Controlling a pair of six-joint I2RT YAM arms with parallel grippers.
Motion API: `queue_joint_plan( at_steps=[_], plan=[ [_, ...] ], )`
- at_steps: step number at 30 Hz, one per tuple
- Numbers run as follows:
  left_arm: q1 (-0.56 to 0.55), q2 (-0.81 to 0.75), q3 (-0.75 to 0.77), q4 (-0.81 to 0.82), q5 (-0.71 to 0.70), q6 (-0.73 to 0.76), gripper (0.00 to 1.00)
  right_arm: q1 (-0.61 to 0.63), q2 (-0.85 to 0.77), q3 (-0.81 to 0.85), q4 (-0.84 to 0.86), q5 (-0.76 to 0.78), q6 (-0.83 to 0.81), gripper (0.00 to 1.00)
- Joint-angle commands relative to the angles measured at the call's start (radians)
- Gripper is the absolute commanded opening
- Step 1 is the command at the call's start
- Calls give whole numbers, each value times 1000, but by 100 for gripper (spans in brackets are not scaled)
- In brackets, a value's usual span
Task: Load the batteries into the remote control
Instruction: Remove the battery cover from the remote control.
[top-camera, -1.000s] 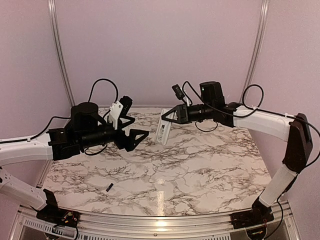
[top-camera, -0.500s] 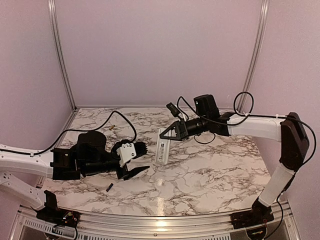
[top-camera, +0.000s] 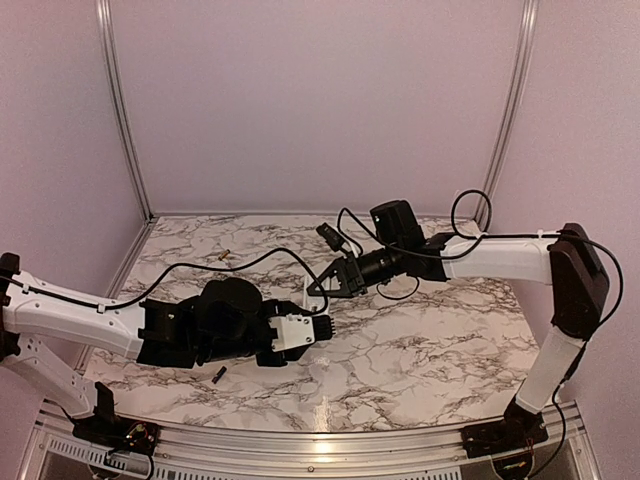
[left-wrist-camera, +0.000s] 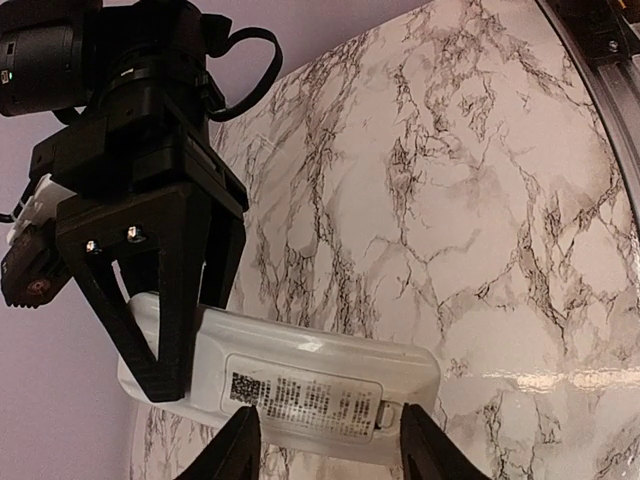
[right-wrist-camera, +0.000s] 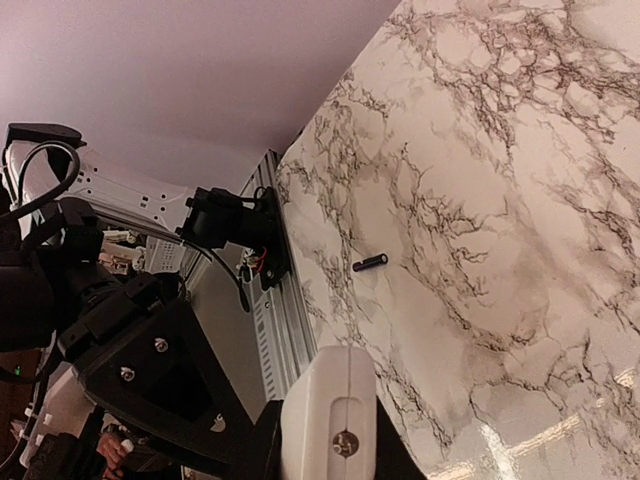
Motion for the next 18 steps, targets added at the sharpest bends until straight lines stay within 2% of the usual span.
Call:
queue_joint_plan(
  at_steps=[1,14,18],
  plan=[
    [-8,35,45,-47,-56,36,49,14,4,5,16,-28,23,0],
    [-8,71,62,-75,-84,67,50,17,-4,-4,28,-59,40,0],
    [-8,80,64,-81,-85,75,50,17,8,-13,78,-88,68,0]
  ],
)
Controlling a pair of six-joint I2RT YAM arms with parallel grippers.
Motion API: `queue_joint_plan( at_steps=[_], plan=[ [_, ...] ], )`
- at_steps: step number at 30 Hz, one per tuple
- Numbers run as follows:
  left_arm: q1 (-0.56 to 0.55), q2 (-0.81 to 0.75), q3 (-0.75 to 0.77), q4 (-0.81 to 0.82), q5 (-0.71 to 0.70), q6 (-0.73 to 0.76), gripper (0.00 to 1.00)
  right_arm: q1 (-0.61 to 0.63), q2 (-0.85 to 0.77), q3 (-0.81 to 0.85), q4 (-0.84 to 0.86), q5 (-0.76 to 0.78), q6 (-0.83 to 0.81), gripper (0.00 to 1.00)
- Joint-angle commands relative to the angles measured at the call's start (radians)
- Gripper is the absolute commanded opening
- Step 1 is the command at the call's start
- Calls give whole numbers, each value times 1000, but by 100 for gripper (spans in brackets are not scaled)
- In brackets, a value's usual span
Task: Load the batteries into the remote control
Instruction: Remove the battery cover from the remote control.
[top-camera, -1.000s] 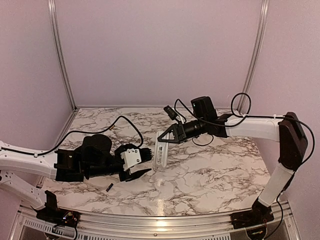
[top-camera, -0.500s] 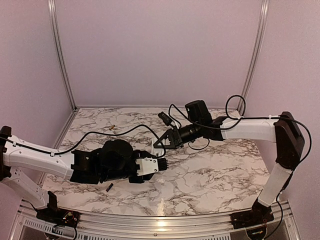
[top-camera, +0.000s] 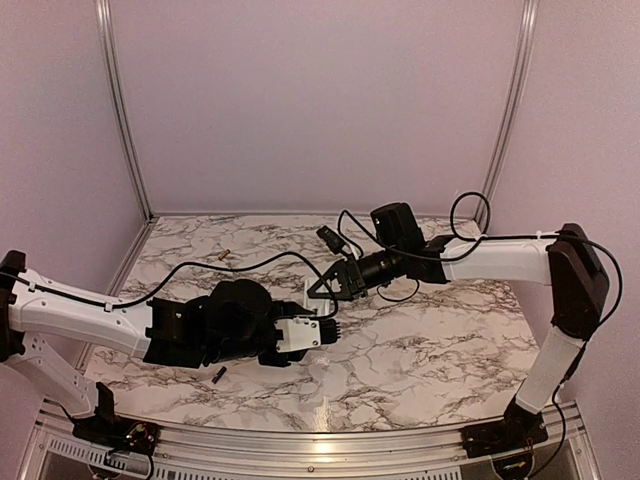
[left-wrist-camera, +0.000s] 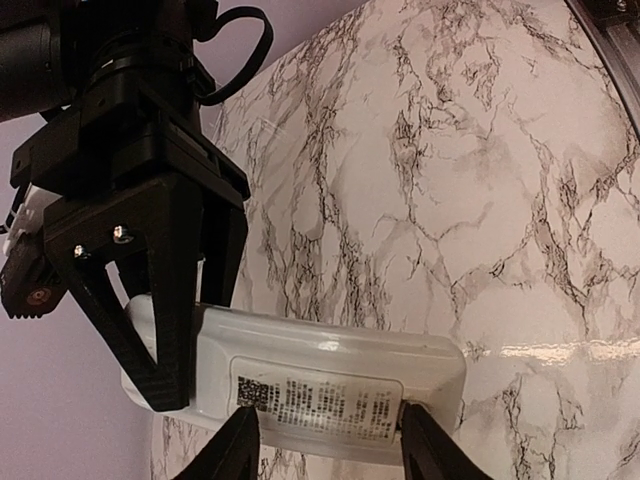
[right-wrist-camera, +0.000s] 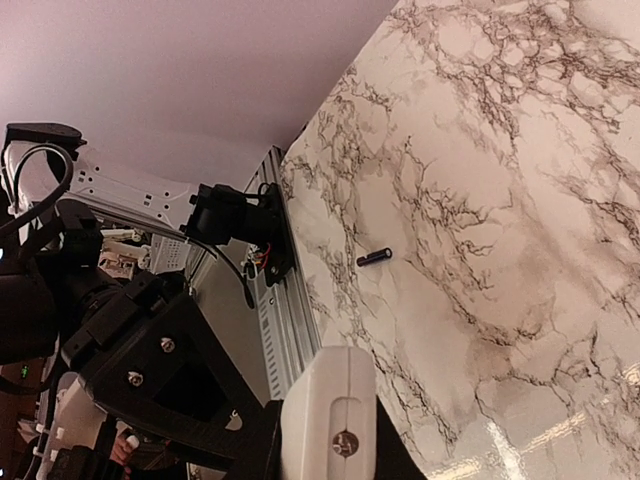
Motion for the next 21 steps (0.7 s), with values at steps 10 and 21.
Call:
queue_joint_plan(
  at_steps=[10,21],
  plan=[
    [-4,31,18,-43,21,20,53,12,13,9,42,-62,31,0],
    [-3,77,35,-64,-45,33,52,13,11,13,40,-72,31,0]
  ],
)
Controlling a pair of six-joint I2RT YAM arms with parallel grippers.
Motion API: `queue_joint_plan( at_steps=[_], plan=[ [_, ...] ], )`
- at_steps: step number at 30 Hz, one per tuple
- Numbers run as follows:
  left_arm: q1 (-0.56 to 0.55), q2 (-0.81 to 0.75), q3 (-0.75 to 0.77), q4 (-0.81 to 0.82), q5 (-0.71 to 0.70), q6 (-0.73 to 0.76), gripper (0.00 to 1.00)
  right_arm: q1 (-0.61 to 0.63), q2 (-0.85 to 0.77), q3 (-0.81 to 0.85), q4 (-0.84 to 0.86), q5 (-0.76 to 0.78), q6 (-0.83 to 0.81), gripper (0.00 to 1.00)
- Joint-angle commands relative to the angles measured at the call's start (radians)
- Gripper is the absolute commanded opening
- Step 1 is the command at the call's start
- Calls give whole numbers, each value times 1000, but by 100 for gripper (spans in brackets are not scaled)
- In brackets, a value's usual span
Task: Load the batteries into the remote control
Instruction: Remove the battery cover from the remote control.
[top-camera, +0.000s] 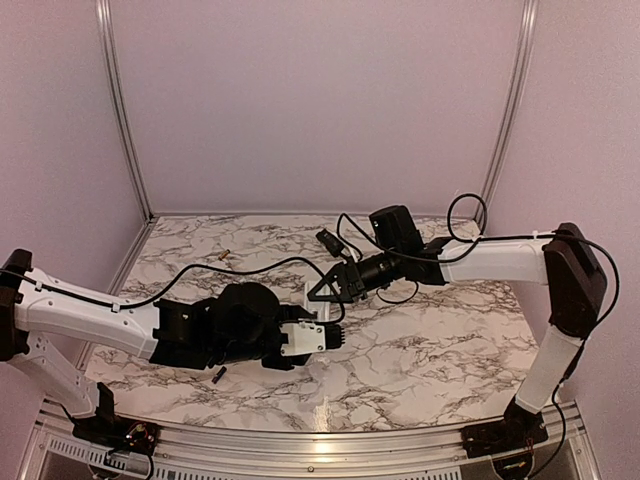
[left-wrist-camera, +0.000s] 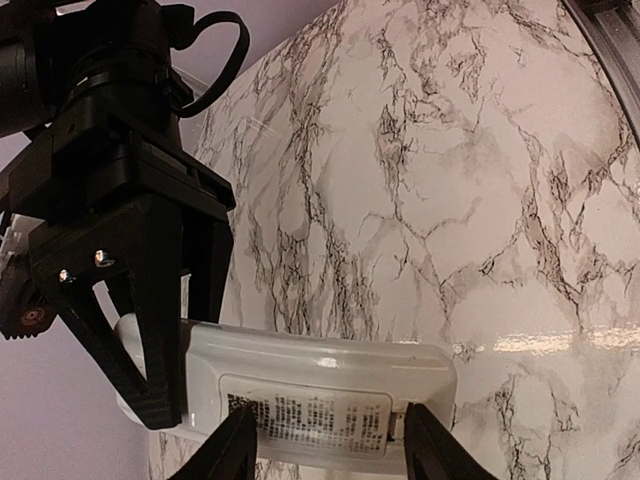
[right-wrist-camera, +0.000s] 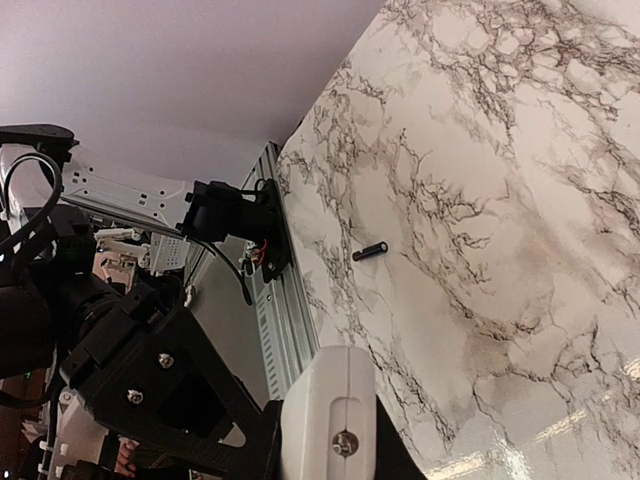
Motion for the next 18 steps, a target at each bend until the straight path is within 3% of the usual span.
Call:
queue_joint_plan(
  at_steps=[1,10,18],
  plan=[
    [1,45,14,-43,-66,21,51,13,-1,24,30,-66,25,0],
    [-1,-8,-37,100,-180,89,47,14,5,13,35,-77,26,0],
    [-16,-97,-76,183,-157,108,46,14,19,34,-20,-46,2,0]
  ],
)
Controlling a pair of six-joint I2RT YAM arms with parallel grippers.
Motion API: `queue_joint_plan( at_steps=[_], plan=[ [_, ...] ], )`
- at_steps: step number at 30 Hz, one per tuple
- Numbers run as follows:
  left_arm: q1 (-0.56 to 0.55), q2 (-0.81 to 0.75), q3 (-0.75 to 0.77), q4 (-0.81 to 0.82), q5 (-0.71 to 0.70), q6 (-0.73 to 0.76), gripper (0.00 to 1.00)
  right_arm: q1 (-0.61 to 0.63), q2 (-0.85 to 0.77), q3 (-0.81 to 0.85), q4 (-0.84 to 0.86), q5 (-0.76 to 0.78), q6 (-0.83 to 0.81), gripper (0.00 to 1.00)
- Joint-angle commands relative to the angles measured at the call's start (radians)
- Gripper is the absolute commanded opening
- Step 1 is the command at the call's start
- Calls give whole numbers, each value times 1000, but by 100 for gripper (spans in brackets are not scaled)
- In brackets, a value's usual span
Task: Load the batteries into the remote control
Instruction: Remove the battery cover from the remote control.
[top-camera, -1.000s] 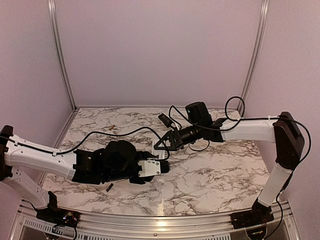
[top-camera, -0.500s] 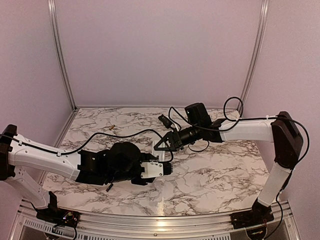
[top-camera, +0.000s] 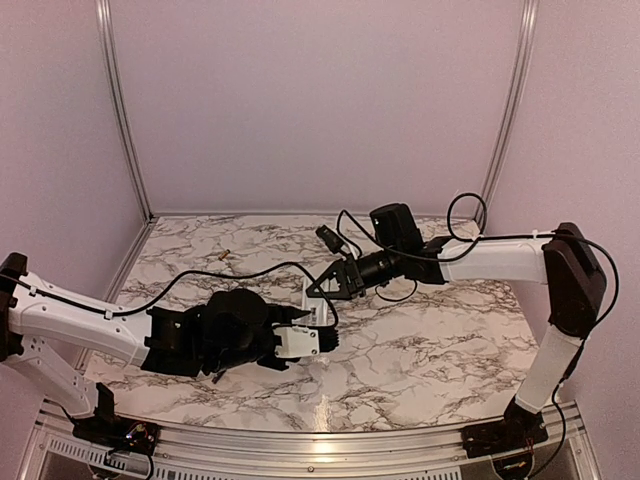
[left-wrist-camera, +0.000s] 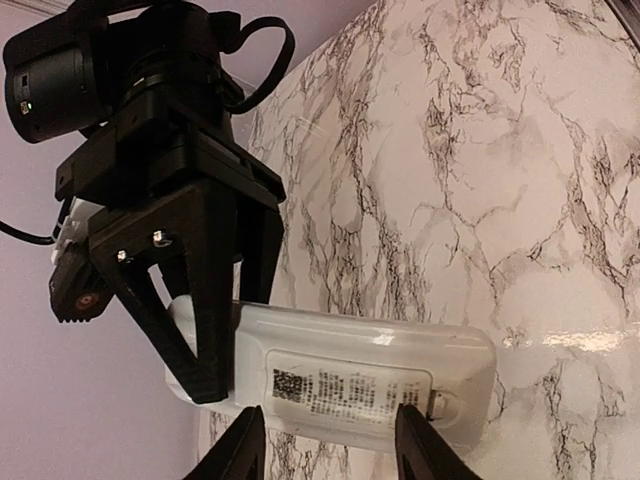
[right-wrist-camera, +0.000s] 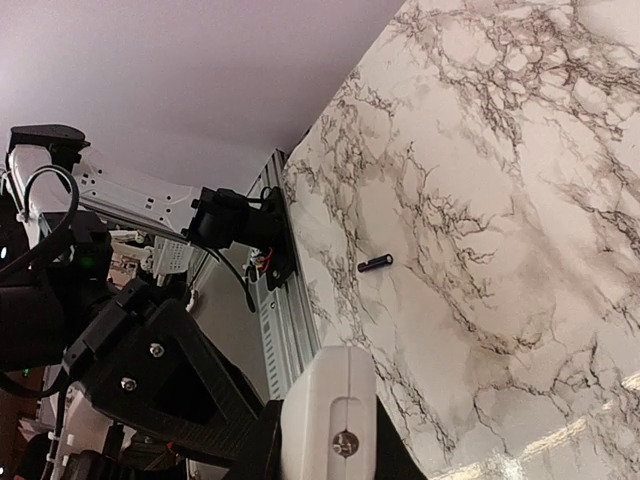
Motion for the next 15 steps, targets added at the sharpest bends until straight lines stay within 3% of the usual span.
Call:
queue_joint_plan(
  at_steps=[1,8,15],
  plan=[
    [7,-65,-12,82,-44,22,46,17,16,31,-53,-45,2,0],
    [-7,-60,-17,49,0,11,47,1,14,40,-34,-40,26,0],
    [-7,-51,10,-45,106,-32,54,-3,10,44,-43,-43,20,0]
  ],
)
